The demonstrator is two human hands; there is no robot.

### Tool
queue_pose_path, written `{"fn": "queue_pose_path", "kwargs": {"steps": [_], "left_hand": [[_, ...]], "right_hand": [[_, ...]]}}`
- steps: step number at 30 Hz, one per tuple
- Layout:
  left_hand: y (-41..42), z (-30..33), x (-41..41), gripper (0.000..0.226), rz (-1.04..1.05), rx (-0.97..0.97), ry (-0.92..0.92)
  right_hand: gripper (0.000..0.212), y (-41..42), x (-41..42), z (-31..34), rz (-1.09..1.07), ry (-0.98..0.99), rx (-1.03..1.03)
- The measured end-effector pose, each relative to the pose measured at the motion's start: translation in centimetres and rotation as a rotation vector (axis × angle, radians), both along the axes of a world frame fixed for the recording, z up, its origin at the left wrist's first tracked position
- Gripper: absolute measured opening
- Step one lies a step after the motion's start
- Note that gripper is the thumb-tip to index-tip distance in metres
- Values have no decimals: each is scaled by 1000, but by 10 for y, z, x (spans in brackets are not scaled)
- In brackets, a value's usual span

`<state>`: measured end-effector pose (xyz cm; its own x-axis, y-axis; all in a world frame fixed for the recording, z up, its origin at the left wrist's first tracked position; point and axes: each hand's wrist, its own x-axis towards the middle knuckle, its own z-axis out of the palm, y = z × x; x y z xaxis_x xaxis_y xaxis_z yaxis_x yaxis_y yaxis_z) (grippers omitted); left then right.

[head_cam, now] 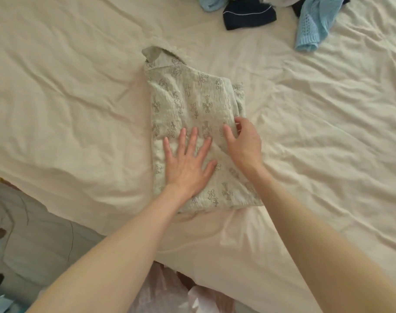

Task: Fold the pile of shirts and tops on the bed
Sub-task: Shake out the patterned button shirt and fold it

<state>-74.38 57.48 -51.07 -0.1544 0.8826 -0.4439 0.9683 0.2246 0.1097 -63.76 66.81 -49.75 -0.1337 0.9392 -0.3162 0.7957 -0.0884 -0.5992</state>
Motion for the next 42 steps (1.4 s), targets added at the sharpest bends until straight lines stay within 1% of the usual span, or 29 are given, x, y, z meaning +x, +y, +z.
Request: {"fn": "queue_pose_path", "kwargs": {"steps": [2,4,6,8,10,12,14,15,17,19,21,22,24,25,26,27,29,30,31,32,34,36,37,38,39,40,42], "left_hand": [[-5,0,-1,63,-12,55,-2],[-13,-1,-2,62,-22,125,-15],[-19,-1,-3,61,-41,170,-33],[-21,-2,-3,60,-83,168,-27],[-23,-1,-2,59,-116,160,-35],[-26,-1,-1,59,-145,151,-39],[-26,1,-1,60,-177,131,-30],[-26,2,-1,60,-181,119,-36],[-26,5,-4,60,-166,123,-65],[-32,7,-3,58,-159,152,-92],[-43,9,3,56,-202,157,-106],[-50,12,6,54,-216,176,-123],[-60,19,10,45,-168,245,-191],[-67,22,10,40,-127,267,-214],[-75,24,8,37,-90,279,-214],[-85,25,5,36,-56,288,-211],[-106,25,-5,37,7,309,-268],[-115,27,-11,37,64,327,-325],[-121,30,-15,35,160,346,-388],[-124,35,-17,32,307,353,-446],[-122,49,-16,35,714,332,-606],[-116,50,-15,47,1103,207,-862],[-112,46,-17,52,1236,139,-976],[-109,42,-19,54,1322,76,-1036],[-106,39,-21,53,1369,29,-1056],[-102,38,-24,50,1391,-8,-1053],[-96,40,-29,42,1412,-50,-1090]], "right_hand": [[23,16,-11,1,-8,-1,-37],[17,27,-15,6,-102,121,-39],[15,32,-16,10,-256,269,-38],[17,32,-15,7,-363,356,-128],[24,31,-16,1,-429,379,-268],[23,41,-19,5,-469,429,-403],[21,56,-23,11,-508,522,-433],[21,63,-24,13,-522,549,-401],[22,66,-24,15,-518,511,-271],[25,50,-16,16,-432,347,-58],[28,20,-3,16,-224,188,227],[29,2,2,15,-86,165,347],[31,-35,11,11,215,160,464],[32,-51,15,7,353,111,478],[34,-63,22,1,463,17,458],[38,-70,29,-5,529,-105,397],[46,-72,47,-13,519,-305,217],[47,-70,57,-13,473,-339,134],[46,-68,65,-10,405,-310,68],[46,-68,72,-6,298,-214,-2],[48,-73,80,11,-18,64,-193],[45,-78,83,21,-299,269,-439],[38,-79,84,23,-387,325,-536],[30,-80,83,23,-454,360,-599],[21,-79,80,24,-509,390,-640],[14,-77,75,26,-552,411,-674],[8,-75,62,29,-622,417,-715]]}}
